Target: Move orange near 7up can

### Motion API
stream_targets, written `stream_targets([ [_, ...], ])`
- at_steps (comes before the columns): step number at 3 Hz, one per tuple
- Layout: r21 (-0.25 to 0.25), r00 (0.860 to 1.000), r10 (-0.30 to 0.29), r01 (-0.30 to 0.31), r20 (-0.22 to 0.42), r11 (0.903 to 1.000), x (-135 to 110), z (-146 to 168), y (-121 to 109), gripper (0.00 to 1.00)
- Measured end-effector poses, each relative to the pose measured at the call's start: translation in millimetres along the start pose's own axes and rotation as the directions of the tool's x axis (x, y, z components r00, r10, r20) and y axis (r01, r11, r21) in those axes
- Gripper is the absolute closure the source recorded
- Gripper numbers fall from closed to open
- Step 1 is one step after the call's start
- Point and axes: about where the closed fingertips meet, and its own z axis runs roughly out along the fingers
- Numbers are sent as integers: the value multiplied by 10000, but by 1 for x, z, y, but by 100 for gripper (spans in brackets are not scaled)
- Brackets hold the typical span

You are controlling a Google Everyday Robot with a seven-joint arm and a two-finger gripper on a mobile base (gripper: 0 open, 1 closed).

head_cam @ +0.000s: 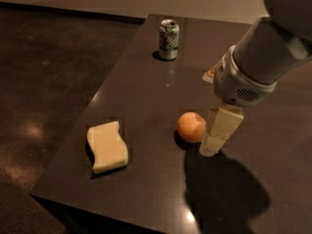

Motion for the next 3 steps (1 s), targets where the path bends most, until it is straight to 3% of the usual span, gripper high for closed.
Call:
stream_targets([
  [1,-88,9995,-107,110,311,9999,-11,24,-4,0],
  [3,-219,9990,-143,152,432,9996,-10,51,-11,0],
])
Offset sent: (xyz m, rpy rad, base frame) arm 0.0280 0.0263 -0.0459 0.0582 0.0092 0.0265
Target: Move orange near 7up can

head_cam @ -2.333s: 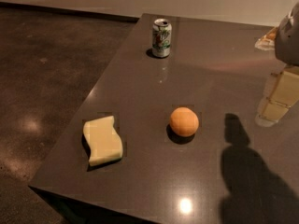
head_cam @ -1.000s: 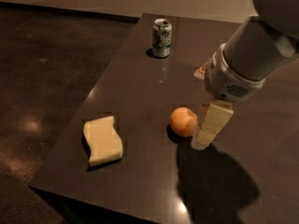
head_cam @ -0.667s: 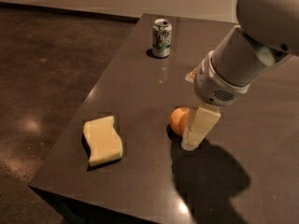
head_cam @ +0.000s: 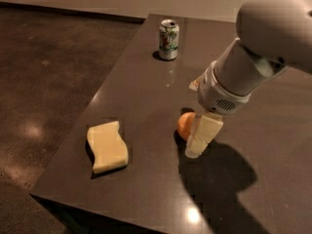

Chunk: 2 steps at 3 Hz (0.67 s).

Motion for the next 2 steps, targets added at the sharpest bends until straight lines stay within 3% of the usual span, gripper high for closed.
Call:
stream_targets([
  [1,-73,10000,-27,27,-42,10000,3,7,0,0],
  [2,-185,10000,5,-6,-36,9998,5,10,1,14],
])
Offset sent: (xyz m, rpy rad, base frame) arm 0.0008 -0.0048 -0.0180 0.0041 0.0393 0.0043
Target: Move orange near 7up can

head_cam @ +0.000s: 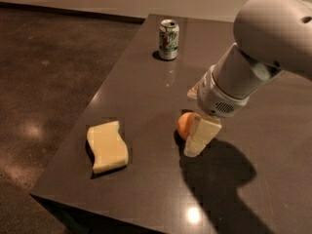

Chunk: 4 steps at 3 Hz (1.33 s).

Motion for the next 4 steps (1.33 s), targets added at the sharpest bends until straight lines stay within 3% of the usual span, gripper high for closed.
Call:
stream_targets([
  [1,-123,10000,8,-7,85,9999,0,1,2,37],
  [2,-142,9999,111,-110,88,9998,0,-1,1,68],
  [3,263,9955,943,-942,-13,9952,-1,-8,-23,98],
  [4,665,9853,1707,-1707,45,9831,-7,-13,-59,100],
])
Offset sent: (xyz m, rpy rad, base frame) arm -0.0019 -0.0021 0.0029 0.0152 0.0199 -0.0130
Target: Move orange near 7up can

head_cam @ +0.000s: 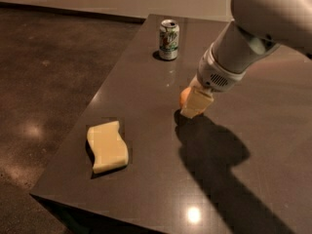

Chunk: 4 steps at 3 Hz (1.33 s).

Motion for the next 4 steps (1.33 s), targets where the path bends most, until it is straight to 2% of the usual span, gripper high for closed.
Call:
stream_targets([
  [1,398,9974,716,-718,65,9966,-16,5,-40,100],
  [2,735,9921,1257,-1257,54,9893,-29,15,-77,100],
  [3,1121,9799,1994,-1988,61,9736,-37,31,-126,100],
  [4,1361,9700,2431,-2420,84,9607,-37,40,-151,100],
])
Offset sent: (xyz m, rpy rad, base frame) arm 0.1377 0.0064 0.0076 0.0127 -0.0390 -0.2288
